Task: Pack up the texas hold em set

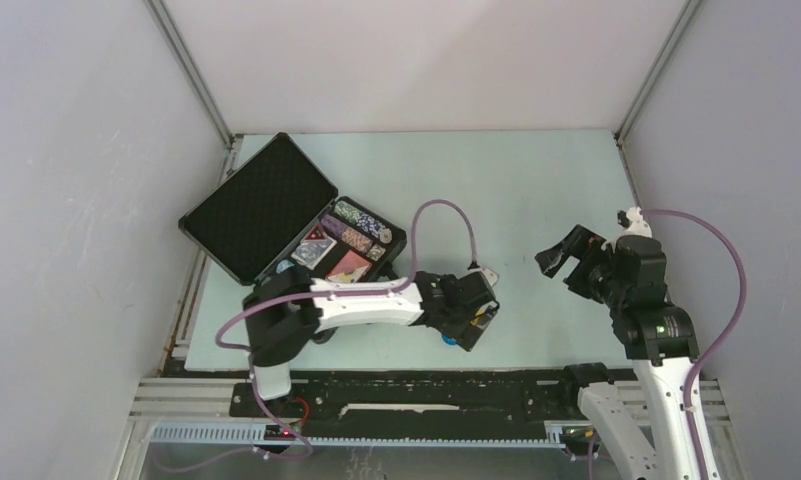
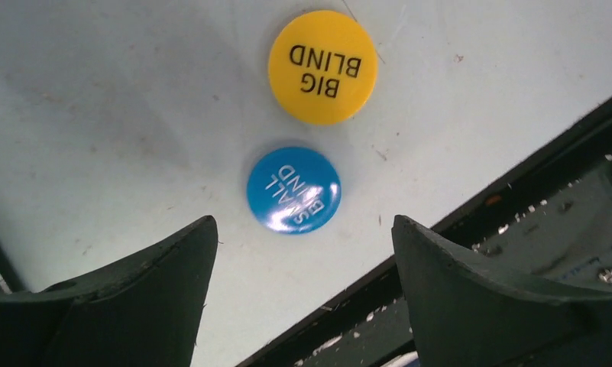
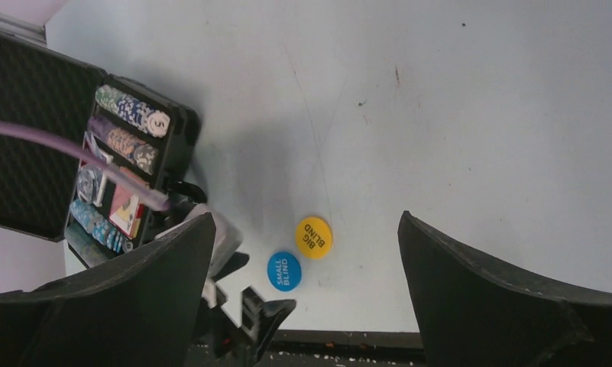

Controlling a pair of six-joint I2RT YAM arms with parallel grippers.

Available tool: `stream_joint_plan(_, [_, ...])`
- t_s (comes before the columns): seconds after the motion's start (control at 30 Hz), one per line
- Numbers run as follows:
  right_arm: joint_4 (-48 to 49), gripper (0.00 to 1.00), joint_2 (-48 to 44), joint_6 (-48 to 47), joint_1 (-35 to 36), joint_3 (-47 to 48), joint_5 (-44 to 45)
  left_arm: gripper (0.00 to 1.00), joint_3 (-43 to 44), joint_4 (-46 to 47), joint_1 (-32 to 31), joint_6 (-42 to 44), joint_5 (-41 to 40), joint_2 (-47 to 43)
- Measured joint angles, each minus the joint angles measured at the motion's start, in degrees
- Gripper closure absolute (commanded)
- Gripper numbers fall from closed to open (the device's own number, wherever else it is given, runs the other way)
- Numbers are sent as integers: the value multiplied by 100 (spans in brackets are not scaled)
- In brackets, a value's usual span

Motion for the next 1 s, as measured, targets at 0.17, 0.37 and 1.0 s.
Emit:
stream_joint_plan(0.17, [-205, 0, -66, -225, -197, 0, -332, 5, 254, -68, -122, -98, -177, 542])
stream_joint_plan(0.37, [-227, 0, -111, -363, -254, -26, -632, 8, 358, -83, -120, -98, -164, 752])
stream_joint_plan(1.0, [-221, 0, -212, -452, -284, -76, -874, 60, 376, -72, 17, 59, -15, 892])
